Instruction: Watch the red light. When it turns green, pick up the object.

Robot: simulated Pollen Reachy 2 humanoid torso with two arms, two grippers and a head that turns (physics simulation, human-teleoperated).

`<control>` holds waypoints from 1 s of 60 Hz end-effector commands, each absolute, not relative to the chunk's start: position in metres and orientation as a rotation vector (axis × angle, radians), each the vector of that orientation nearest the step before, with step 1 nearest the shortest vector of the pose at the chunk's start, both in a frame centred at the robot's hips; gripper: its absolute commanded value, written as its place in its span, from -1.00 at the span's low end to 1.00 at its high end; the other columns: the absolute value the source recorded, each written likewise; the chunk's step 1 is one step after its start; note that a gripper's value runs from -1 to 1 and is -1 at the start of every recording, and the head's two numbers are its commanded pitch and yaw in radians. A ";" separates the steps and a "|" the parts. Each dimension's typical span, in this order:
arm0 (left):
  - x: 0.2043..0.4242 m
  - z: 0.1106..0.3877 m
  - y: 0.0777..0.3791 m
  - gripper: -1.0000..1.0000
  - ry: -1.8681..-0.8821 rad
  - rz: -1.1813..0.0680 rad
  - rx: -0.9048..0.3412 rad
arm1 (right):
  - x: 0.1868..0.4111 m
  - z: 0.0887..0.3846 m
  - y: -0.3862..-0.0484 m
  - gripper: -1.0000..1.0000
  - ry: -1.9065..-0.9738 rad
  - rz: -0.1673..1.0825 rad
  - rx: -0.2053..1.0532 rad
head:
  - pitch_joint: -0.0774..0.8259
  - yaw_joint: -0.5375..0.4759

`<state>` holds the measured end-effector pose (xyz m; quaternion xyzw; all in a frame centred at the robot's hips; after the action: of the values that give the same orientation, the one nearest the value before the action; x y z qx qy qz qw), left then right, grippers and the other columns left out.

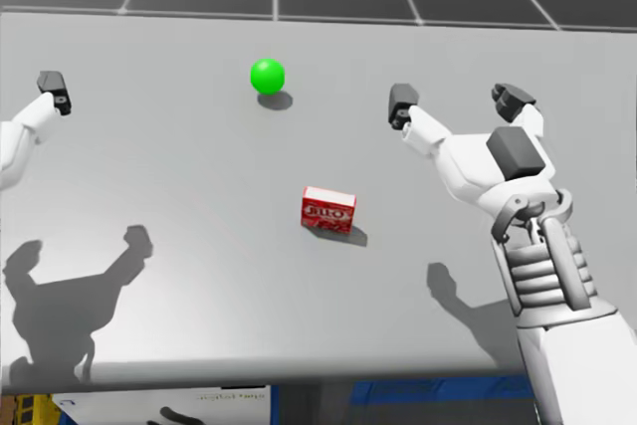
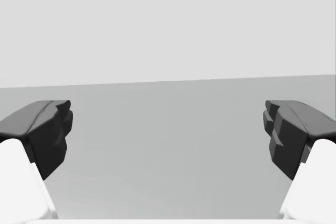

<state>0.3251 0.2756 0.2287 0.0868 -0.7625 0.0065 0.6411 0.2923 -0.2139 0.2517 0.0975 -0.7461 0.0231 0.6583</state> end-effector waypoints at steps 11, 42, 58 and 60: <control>0.325 0.228 0.273 -1.00 -1.732 0.003 0.199 | 0.290 0.253 -0.210 -1.00 -1.667 0.053 0.276 | 0.67 -0.13; 0.326 0.225 0.271 -1.00 -1.720 -0.006 0.205 | 0.264 0.236 -0.214 -1.00 -1.517 0.695 0.654 | 0.67 -0.15; 0.327 0.223 0.269 -1.00 -1.713 -0.010 0.203 | 0.287 0.200 -0.205 -1.00 -1.350 0.857 0.701 | 0.66 -0.15; 0.327 0.223 0.269 -1.00 -1.713 -0.009 0.202 | 0.290 0.196 -0.203 -1.00 -1.353 0.865 0.690 | 0.66 -0.15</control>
<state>0.3266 0.2696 0.2235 0.0898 -0.7549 -0.0038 0.6497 0.2782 -0.2089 0.2140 0.2925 -0.6227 0.3421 0.6400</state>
